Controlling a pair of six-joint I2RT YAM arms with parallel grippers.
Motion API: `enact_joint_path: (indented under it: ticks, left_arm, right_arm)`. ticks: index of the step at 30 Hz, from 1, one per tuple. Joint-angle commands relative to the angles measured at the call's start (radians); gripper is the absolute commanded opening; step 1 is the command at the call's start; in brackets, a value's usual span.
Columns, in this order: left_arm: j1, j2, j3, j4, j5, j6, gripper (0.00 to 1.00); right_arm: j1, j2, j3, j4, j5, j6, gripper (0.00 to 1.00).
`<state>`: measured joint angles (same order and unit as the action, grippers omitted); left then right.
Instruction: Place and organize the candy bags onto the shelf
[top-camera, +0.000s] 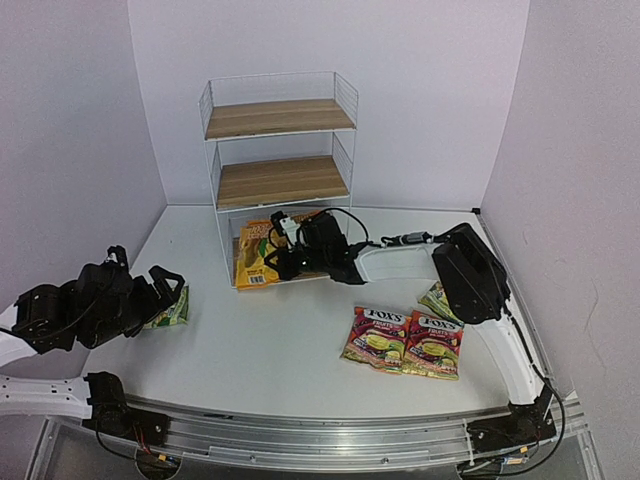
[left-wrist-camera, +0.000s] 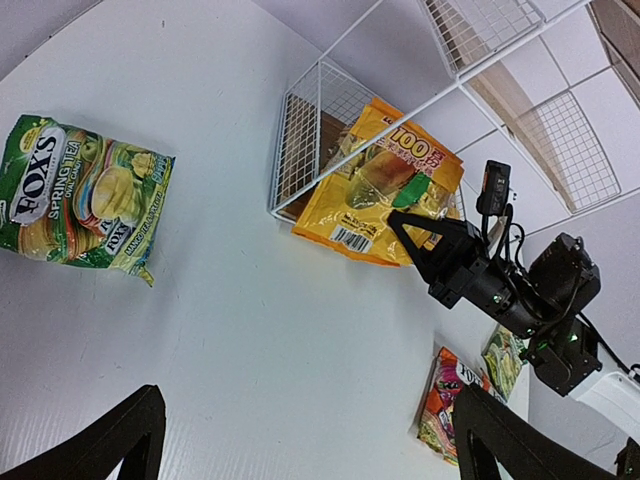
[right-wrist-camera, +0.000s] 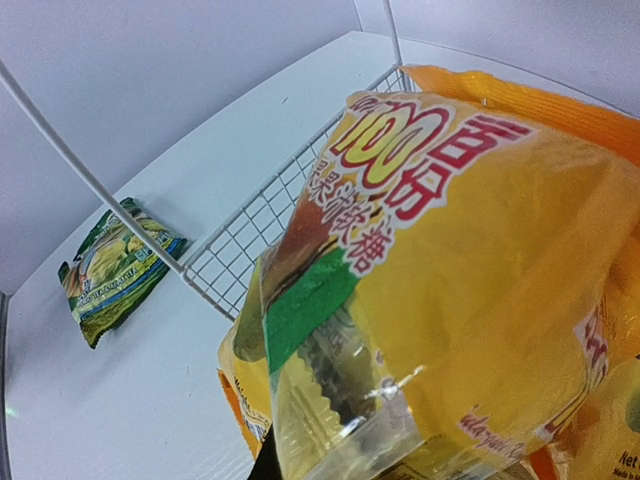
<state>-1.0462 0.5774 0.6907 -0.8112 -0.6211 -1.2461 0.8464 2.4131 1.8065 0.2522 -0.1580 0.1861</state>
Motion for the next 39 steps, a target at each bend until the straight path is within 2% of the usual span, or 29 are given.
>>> enact_joint_path:
  ticks: [1, 10, 15, 19, 23, 34, 39]
  left_arm:
    - [0.001, -0.050, 0.000, 0.026, 0.003, 0.032, 1.00]
    - [0.002, -0.056, -0.013, 0.034, 0.008, 0.036, 1.00]
    - [0.001, -0.054, -0.015, 0.037, 0.008, 0.038, 1.00]
    - [0.001, -0.059, -0.016, 0.034, 0.008, 0.033, 1.00]
    - [0.001, -0.073, -0.022, 0.037, 0.009, 0.027, 1.00]
    - [0.002, -0.064, -0.028, 0.065, 0.016, 0.032, 1.00]
    - [0.002, -0.057, -0.036, 0.088, 0.023, 0.039, 1.00]
  right_arm:
    - [-0.010, 0.022, 0.097, 0.131, -0.039, -0.045, 0.00]
    - [-0.017, 0.068, 0.144, 0.129, -0.033, -0.091, 0.01]
    - [-0.020, 0.078, 0.163, 0.122, 0.017, -0.105, 0.17]
    - [-0.024, 0.090, 0.189, 0.099, 0.054, -0.120, 0.20]
    - [-0.025, 0.078, 0.182, 0.091, 0.068, -0.124, 0.29]
    - [-0.023, -0.046, 0.022, 0.087, 0.158, -0.093, 0.55]
    - [-0.010, -0.146, -0.094, 0.085, 0.166, -0.082, 0.61]
